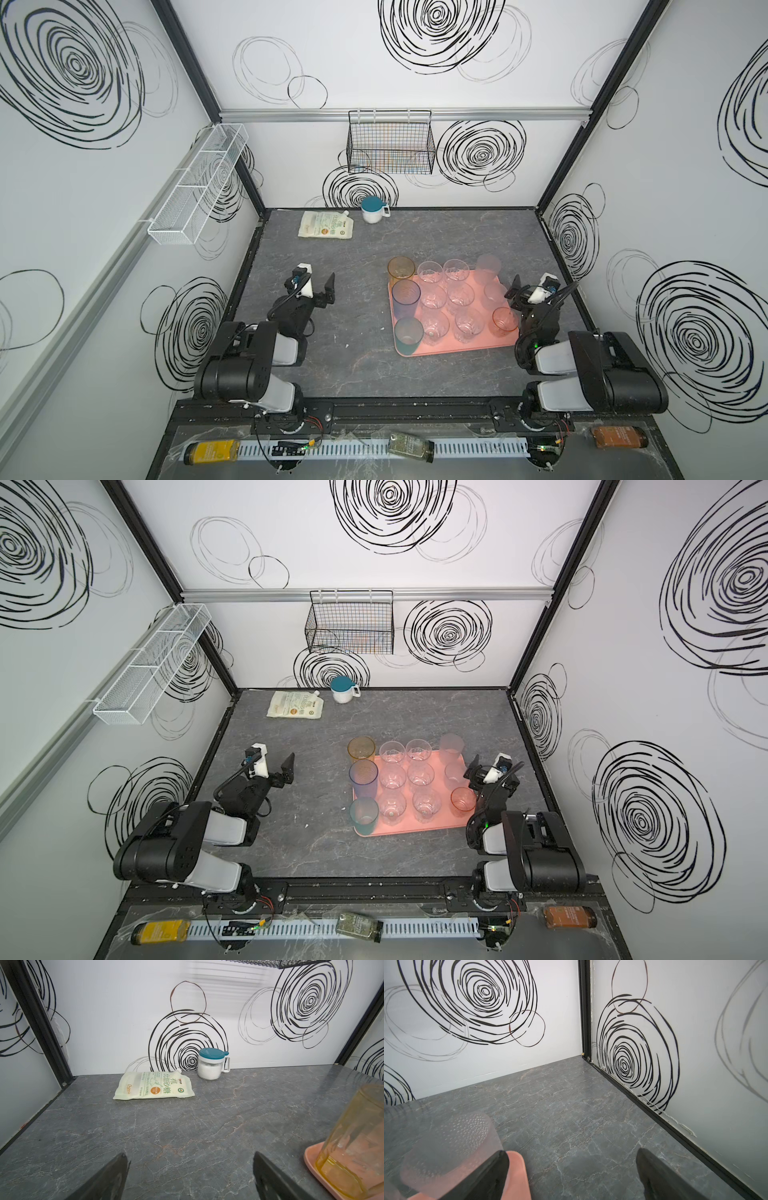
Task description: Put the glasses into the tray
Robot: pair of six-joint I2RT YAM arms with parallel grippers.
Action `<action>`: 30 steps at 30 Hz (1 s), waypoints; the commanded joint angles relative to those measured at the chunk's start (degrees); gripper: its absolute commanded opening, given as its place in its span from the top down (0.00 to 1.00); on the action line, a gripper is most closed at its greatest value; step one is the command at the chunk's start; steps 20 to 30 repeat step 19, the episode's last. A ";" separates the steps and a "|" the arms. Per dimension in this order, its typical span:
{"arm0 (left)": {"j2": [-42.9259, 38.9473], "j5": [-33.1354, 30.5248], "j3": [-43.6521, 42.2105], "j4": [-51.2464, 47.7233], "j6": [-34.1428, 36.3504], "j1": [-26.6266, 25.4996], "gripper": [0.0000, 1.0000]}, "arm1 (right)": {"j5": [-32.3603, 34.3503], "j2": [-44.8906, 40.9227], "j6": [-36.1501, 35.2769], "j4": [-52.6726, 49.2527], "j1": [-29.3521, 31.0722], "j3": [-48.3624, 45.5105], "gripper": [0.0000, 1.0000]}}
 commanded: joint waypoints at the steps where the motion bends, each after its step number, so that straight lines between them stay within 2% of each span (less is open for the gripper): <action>1: 0.16 -0.15 -0.25 5.06 0.70 -0.42 0.04 | -0.79 0.86 0.58 -2.35 -0.51 2.48 0.00; 10: -0.14 -1.89 0.53 2.93 2.36 -2.01 0.04 | -0.73 0.86 0.53 -2.65 -0.41 2.54 0.00; 13: -0.62 -8.33 -0.63 4.26 4.50 -5.24 0.04 | -0.74 0.88 0.54 -2.53 -0.42 2.44 0.00; 19: -0.26 -3.16 -0.55 4.94 3.37 -3.06 0.04 | -0.76 0.75 0.54 -2.45 -0.44 2.50 0.00; 30: -0.26 -3.16 -0.55 4.94 3.37 -3.06 0.04 | -0.76 0.75 0.54 -2.45 -0.44 2.50 0.00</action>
